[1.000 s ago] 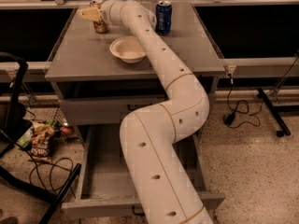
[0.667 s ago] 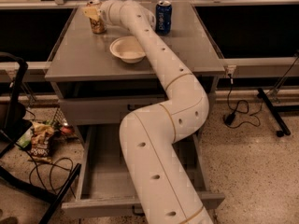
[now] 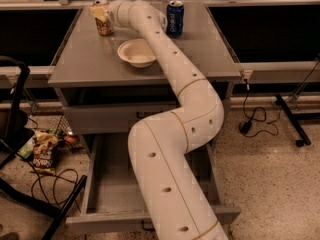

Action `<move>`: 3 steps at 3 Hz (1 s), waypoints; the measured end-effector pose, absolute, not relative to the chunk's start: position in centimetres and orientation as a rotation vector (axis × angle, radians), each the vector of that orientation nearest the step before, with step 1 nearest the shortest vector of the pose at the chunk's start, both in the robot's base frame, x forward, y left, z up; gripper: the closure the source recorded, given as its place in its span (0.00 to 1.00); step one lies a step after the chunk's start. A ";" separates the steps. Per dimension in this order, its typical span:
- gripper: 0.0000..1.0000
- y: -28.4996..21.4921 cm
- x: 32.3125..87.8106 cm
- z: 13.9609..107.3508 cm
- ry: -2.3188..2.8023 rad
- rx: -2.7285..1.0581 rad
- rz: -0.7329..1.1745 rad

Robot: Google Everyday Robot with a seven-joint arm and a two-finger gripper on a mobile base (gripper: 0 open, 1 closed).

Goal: Place orange can into middle drawer

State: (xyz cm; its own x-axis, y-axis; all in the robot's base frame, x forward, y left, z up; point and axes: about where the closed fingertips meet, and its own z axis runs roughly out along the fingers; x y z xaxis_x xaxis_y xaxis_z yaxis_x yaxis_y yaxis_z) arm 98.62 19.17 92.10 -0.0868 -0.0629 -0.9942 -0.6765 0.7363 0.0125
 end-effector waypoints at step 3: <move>1.00 18.1 98.1 94.1 1.569 -0.618 0.572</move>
Offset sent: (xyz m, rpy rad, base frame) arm 0.0000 0.0000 0.0000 0.0000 0.0000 0.0000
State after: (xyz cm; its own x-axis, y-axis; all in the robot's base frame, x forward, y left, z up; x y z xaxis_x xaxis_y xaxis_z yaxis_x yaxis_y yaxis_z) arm 98.10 18.06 94.10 -0.0629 -0.0556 -0.9965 -0.6836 0.7298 0.0024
